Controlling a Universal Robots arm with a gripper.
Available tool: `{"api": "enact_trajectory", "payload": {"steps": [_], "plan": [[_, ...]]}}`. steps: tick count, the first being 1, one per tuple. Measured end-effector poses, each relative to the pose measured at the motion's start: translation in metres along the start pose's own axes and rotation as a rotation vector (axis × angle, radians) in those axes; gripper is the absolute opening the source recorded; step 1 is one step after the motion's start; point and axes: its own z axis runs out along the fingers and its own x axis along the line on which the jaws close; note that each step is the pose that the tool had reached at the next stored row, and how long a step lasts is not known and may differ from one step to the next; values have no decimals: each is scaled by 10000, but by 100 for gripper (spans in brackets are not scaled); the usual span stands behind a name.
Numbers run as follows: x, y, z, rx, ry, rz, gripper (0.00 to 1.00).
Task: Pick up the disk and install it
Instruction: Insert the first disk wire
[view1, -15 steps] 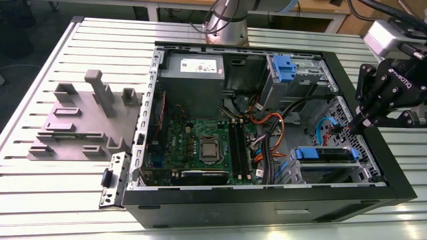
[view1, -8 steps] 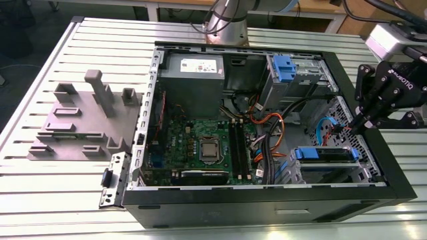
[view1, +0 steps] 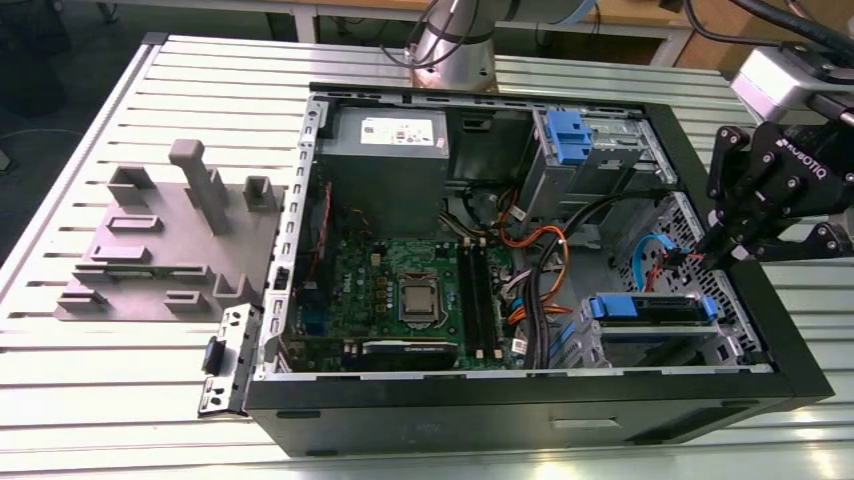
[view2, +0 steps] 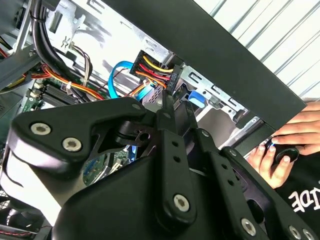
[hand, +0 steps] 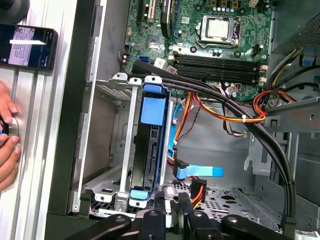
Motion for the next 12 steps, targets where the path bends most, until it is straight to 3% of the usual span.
{"api": "enact_trajectory", "payload": {"steps": [12], "plan": [[0,0,1,2,14,-44,26]]}}
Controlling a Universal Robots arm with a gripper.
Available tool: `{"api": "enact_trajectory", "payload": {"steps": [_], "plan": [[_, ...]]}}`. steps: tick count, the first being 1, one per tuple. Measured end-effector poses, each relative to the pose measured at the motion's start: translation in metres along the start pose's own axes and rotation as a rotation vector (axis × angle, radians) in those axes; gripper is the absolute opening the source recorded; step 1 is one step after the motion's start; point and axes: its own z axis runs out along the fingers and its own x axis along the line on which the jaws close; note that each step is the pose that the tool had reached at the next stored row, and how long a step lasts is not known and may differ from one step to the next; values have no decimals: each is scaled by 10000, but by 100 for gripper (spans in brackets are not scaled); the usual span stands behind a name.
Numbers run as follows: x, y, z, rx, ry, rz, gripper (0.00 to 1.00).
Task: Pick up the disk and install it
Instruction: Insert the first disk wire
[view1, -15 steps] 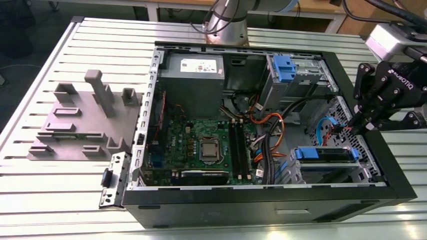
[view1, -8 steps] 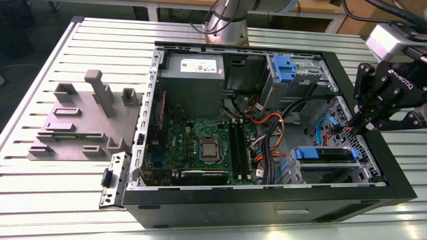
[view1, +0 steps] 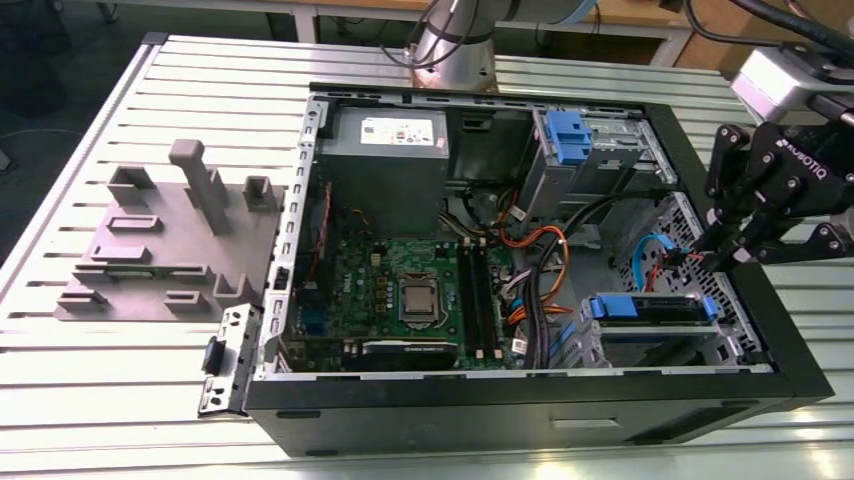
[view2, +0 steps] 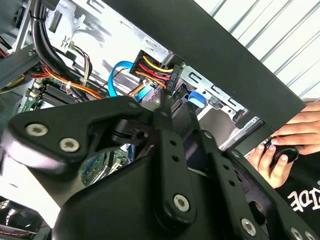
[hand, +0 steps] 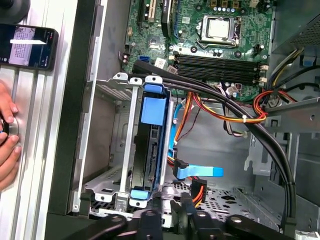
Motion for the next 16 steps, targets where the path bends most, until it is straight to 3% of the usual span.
{"api": "enact_trajectory", "payload": {"steps": [1,2,6,11,12,16], "plan": [[0,0,-1,3,7,-48,26],[0,-1,-1,8,12,-117,32],[-5,-3,1,27,30,-425,32],[-122,-21,9,28,37,-437,32],[-129,-28,12,24,65,-435,32],[-131,-43,29,-23,445,-421,32]]}}
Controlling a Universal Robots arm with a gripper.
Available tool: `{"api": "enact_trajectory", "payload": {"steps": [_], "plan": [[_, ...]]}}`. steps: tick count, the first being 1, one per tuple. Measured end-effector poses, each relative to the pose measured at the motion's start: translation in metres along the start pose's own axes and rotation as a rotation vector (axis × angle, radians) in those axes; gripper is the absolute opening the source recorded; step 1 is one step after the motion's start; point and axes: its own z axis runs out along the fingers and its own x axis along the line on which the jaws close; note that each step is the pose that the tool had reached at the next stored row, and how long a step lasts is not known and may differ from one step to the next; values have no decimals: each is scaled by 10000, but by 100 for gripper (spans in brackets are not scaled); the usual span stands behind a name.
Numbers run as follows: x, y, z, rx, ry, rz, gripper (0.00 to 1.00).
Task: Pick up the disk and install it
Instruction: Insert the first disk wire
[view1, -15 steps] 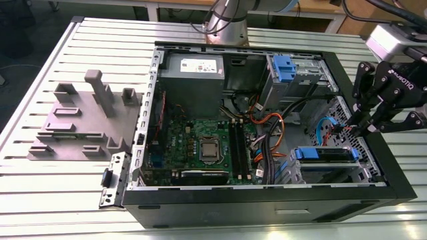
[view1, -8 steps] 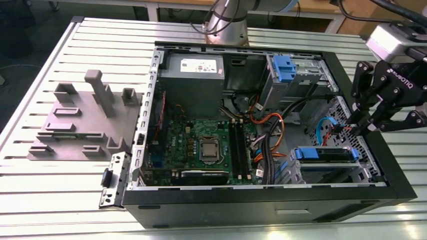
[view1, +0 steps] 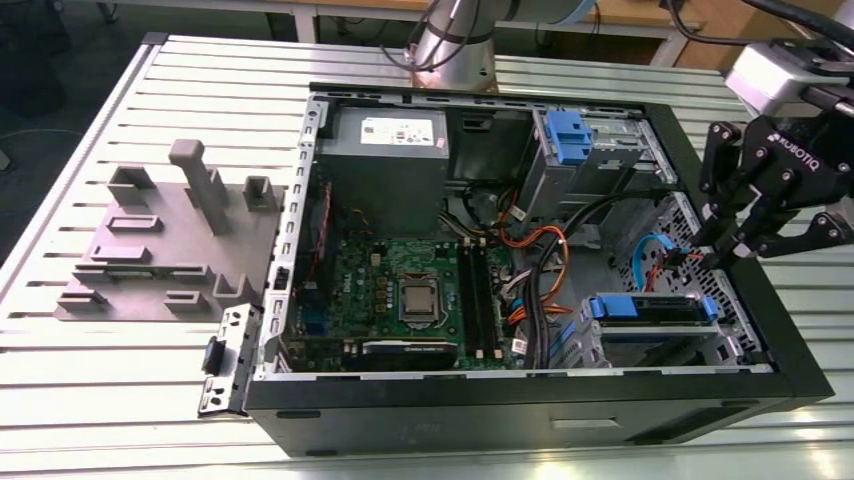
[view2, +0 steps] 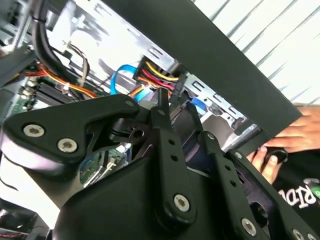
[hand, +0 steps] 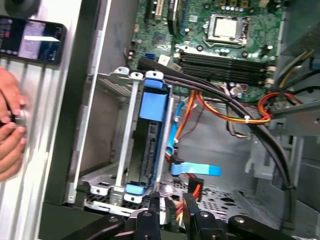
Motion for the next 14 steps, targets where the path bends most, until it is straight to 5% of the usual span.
{"api": "enact_trajectory", "payload": {"steps": [9,14], "plan": [[-42,-49,37,-1,47,-49,32],[-47,-57,66,-27,222,-47,32]]}}
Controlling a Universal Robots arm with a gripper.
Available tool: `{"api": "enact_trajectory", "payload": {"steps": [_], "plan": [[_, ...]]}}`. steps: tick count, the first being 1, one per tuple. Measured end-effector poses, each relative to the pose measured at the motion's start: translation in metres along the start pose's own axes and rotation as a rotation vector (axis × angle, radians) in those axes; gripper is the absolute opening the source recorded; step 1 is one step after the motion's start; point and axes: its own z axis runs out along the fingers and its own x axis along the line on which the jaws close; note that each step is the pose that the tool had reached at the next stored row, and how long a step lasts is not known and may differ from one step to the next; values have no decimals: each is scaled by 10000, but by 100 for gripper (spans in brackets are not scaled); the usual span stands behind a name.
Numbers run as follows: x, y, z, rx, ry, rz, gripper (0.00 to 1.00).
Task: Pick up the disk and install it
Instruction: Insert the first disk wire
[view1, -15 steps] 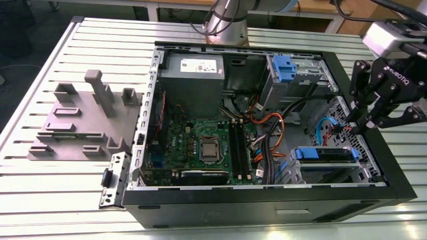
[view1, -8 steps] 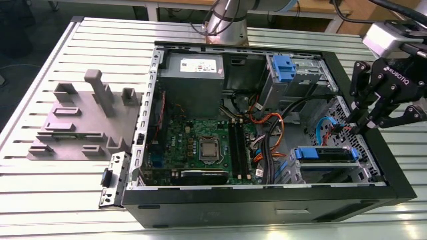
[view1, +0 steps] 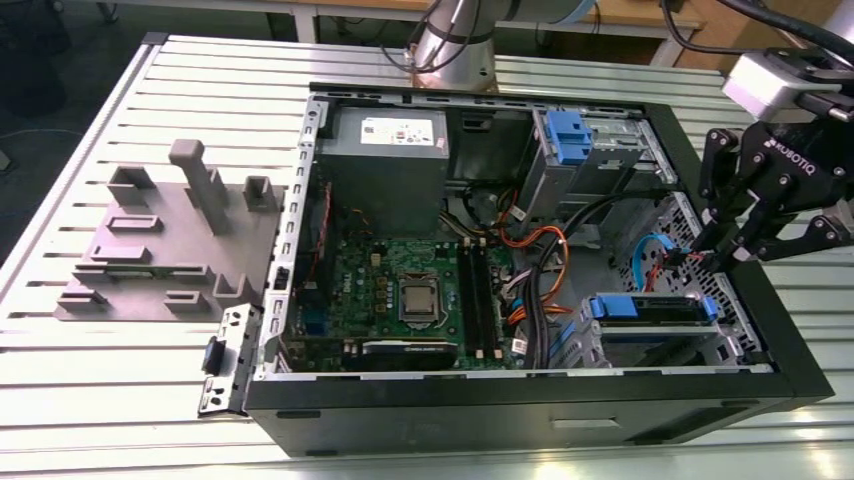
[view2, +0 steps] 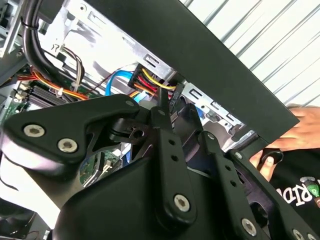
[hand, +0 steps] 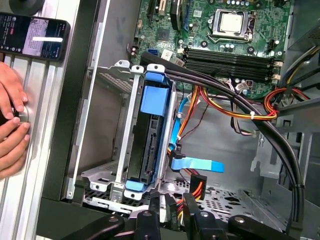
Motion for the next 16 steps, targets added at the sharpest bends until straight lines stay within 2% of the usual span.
{"api": "enact_trajectory", "payload": {"steps": [3,4,5,6,7,11,16], "plan": [[0,-3,6,-3,24,2,31],[-1,-3,6,-3,24,2,24],[0,-3,6,-4,26,2,24],[-1,-3,7,-4,23,2,18],[-1,-3,8,-3,22,1,17],[-3,9,7,-2,22,1,17],[-12,76,5,16,25,5,17]]}}
